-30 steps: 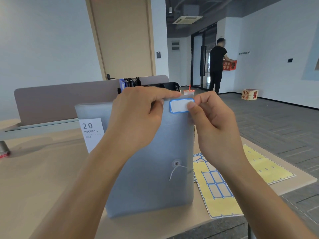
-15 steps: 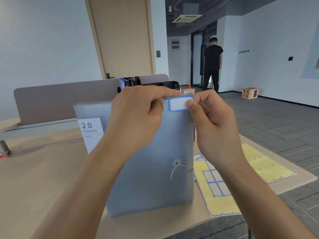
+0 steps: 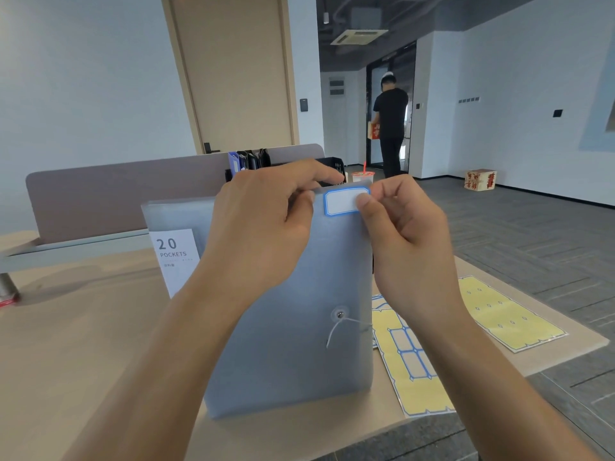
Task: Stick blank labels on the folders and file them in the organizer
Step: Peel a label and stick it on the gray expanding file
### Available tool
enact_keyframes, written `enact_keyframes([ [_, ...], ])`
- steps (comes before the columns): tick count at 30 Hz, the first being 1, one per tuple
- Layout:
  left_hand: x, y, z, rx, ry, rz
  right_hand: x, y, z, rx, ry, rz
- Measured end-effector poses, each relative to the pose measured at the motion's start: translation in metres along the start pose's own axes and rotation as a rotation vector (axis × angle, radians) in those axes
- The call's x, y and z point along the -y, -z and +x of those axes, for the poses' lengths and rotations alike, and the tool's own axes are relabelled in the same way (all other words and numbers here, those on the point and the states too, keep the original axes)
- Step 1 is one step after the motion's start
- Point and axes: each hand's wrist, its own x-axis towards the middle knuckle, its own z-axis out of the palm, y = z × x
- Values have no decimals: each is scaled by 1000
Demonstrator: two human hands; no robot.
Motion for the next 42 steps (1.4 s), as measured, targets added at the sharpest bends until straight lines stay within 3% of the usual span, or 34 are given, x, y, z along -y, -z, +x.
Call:
enact_keyframes([
  [10,3,-1,0,-15,-36,-4,0,-3,-1,-42,21,-22],
  [25,4,0,-1,-14,-58,-6,-3,-14,-7,-235,46,-88],
  [36,-1,0,-6,-53,-18,6,7,-5,-9,-178,-11,57],
  [42,-6,-6,-5,-95,-19,124,5,-3,-8,-181,-16,65],
])
